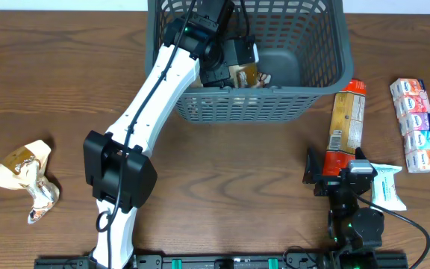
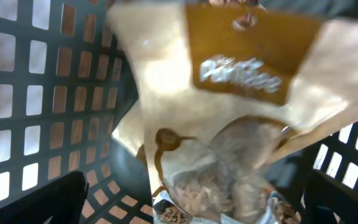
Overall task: Pack container
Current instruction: 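Carry the second snack bag into the basket and open the gripper, then reach the left gripper to the far-left snack bag and grasp it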
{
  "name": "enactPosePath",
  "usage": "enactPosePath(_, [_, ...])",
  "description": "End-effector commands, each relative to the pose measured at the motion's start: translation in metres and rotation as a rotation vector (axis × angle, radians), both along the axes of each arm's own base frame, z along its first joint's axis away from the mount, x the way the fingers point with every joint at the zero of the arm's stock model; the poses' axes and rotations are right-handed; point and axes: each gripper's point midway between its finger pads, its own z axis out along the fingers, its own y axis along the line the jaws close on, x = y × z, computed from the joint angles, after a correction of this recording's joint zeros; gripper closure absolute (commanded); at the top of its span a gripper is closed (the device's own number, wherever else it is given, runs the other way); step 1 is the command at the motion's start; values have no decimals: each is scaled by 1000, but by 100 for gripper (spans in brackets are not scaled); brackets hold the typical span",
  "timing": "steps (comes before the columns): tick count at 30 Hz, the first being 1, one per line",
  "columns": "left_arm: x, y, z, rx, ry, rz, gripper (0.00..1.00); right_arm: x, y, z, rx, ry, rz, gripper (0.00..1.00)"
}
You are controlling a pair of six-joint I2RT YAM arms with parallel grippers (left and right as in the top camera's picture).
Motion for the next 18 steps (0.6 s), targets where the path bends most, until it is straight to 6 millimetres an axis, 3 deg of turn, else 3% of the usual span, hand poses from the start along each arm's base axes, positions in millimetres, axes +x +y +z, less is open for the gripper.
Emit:
enactPosePath(1, [0,6,21,-15,-34,48,1,0,1,0,17,-1,3,1])
enactPosePath(5, [2,23,63,-35,-125,185,1,0,1,0,17,-1,3,1])
enactPosePath(11, [-21,60,160,-193,-275,397,1,0,1,0,17,-1,3,1])
enactPosePath(14, [-40,94,205,-298,-324,523,1,0,1,0,17,-1,3,1])
enactPosePath(18, [-67,171,236,-378,-357,833,1,0,1,0,18,-1,3,1])
